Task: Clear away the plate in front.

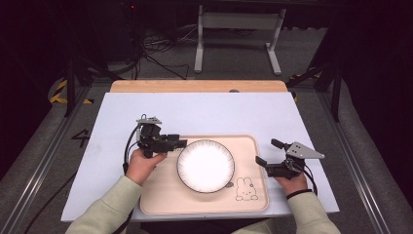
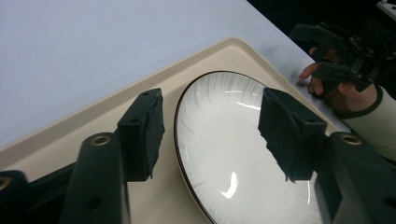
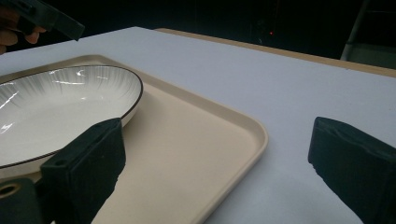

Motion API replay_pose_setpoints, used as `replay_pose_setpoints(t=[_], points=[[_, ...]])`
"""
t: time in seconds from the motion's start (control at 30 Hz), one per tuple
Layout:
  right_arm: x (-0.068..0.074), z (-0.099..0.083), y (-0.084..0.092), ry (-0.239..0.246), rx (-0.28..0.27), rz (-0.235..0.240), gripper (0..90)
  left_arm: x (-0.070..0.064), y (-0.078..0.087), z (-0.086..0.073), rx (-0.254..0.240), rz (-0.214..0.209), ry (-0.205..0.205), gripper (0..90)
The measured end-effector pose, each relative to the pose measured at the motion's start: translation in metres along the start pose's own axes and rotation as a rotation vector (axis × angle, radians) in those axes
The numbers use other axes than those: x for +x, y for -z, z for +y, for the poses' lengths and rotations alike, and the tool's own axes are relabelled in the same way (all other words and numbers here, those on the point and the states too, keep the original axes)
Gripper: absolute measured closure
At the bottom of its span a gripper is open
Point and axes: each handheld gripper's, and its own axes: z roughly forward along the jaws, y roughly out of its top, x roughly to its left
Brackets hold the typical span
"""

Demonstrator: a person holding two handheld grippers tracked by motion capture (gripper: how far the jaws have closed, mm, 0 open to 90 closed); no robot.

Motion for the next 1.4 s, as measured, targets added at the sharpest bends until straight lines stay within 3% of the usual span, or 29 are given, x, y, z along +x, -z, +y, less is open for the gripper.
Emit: replay_pose_setpoints(t=[0.17,0.5,0.8,0.97,1.1,1.23,1.27,1.4], points=[[0.0,0.0,0.0,0.001,0.001,0.008,4.5,-0.003,0.015,-0.004,-0.036,0.02,-0.051,32.7],[0.0,0.0,0.0,0.002,0.001,0.01,4.4,-0.002,0.039,-0.01,-0.109,0.044,-0.088,22.2],[0.0,0.0,0.0,-0.002,0.001,0.01,4.4,-0.002,0.054,-0.017,-0.137,0.05,-0.118,19.3],[0.0,0.0,0.0,0.001,-0.002,0.008,4.4,0.0,0.06,-0.026,-0.141,0.069,-0.159,7.9],[-0.001,0.0,0.0,0.0,-0.004,0.008,4.4,0.004,0.068,-0.033,-0.164,0.084,-0.167,6.8],[-0.001,0.0,0.0,0.0,-0.006,0.008,4.3,0.007,0.075,-0.039,-0.176,0.101,-0.205,5.2],[-0.001,0.0,0.0,-0.002,-0.005,0.007,4.3,0.008,0.076,-0.041,-0.168,0.117,-0.23,4.7],[-0.001,0.0,0.001,-0.002,-0.004,0.007,4.3,0.012,0.08,-0.048,-0.179,0.095,-0.206,3.1]])
